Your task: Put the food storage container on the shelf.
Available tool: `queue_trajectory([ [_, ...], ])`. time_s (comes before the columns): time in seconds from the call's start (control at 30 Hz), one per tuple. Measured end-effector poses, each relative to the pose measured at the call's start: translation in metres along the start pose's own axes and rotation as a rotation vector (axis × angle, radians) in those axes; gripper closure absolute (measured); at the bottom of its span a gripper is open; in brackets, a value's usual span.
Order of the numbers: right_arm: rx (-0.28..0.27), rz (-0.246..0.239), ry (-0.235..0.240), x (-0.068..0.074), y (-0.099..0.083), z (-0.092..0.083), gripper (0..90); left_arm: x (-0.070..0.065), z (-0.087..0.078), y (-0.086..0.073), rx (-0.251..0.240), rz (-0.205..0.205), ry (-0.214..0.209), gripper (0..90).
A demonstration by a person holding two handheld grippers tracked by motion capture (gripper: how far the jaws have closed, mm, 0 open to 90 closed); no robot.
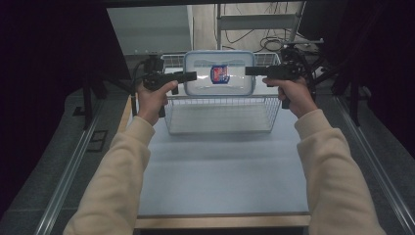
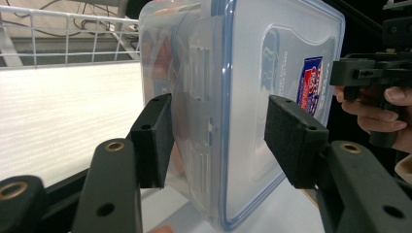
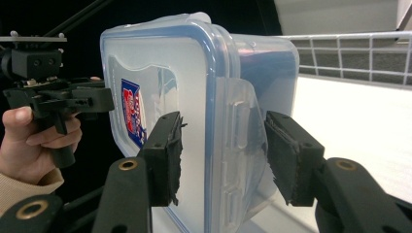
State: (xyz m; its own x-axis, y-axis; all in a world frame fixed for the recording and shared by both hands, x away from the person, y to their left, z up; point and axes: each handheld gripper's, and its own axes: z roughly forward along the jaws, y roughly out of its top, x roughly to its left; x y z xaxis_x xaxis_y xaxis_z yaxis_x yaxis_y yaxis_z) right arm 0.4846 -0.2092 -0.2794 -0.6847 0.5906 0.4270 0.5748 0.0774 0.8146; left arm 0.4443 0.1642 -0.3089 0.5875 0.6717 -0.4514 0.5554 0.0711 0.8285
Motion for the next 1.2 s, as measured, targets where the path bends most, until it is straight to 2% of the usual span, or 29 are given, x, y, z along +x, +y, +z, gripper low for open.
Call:
queue_trajectory([
  [0.1, 0.010, 0.016, -0.011, -0.008, 0.008, 0.007, 49.1, 0.009, 0.009, 0.003, -0.006, -0.026, 0.000, 44.9],
  [0.27, 0.014, 0.038, -0.010, -0.017, 0.011, 0.014, 49.1, 0.015, 0.014, 0.006, 0.004, -0.034, 0.008, 44.6],
  [0.3, 0.026, 0.054, -0.005, -0.021, 0.012, 0.017, 49.1, 0.017, 0.015, 0.006, 0.010, -0.037, 0.007, 44.5],
  [0.67, 0.042, 0.081, -0.015, -0.026, 0.015, 0.024, 48.8, 0.027, 0.020, 0.009, 0.028, -0.081, 0.002, 44.3],
  [0.77, 0.029, 0.082, -0.054, -0.026, 0.016, 0.026, 47.8, 0.028, 0.023, 0.010, 0.019, -0.122, 0.006, 44.8],
  [0.87, 0.034, 0.087, -0.080, -0.025, 0.018, 0.028, 47.7, 0.029, 0.024, 0.011, 0.019, -0.134, 0.009, 44.4],
  [0.93, 0.033, 0.109, -0.090, -0.027, 0.020, 0.030, 47.6, 0.032, 0.027, 0.014, 0.025, -0.152, 0.009, 43.3],
  [1.07, 0.023, 0.145, -0.089, -0.032, 0.020, 0.033, 47.3, 0.036, 0.033, 0.018, 0.038, -0.164, 0.013, 40.5],
  [1.2, 0.012, 0.191, -0.103, -0.035, 0.019, 0.036, 45.9, 0.039, 0.039, 0.018, 0.027, -0.194, 0.010, 37.1],
])
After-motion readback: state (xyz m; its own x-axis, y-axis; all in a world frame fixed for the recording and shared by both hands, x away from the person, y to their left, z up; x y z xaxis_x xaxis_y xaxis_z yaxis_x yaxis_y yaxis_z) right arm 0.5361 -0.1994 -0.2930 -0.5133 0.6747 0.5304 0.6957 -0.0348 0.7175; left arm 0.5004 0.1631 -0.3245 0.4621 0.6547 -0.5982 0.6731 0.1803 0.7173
